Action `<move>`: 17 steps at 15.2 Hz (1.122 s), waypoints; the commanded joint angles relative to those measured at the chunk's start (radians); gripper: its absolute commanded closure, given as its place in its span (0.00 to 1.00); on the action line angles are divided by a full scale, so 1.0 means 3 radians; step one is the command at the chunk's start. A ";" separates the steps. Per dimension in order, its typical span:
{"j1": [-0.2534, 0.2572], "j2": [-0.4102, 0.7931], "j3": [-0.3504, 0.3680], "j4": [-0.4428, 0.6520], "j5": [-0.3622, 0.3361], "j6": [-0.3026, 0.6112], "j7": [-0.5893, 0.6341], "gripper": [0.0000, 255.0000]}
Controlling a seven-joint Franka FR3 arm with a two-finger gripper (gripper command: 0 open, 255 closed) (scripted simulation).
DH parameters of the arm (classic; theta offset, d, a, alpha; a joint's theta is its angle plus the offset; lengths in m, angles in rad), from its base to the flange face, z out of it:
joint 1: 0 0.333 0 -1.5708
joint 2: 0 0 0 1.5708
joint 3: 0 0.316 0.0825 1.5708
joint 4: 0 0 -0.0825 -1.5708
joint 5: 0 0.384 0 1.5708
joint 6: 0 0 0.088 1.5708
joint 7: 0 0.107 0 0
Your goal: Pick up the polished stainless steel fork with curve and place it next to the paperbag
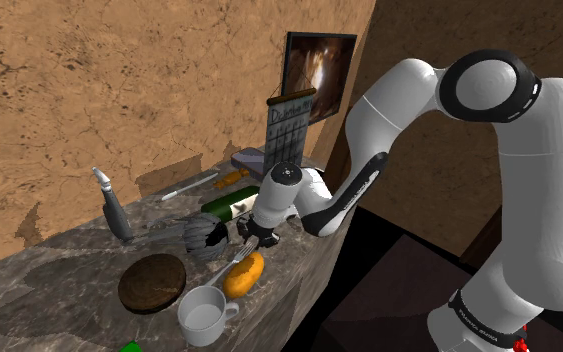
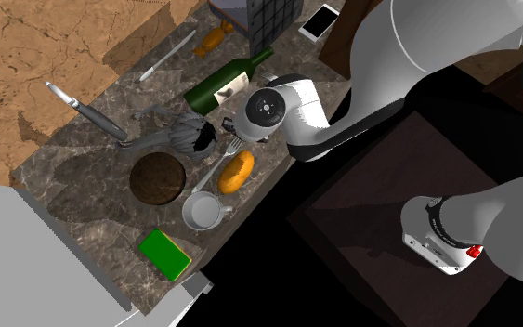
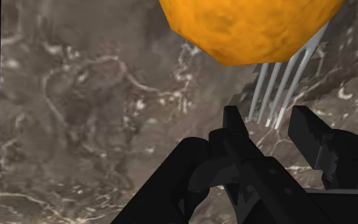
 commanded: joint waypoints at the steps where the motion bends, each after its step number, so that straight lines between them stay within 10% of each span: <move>1: 0.0000 0.0000 0.0000 0.0000 0.0000 0.0000 0.0000 1.00; 17: -0.0526 -0.0642 0.0665 -0.0248 0.0934 -0.0341 -0.0801 1.00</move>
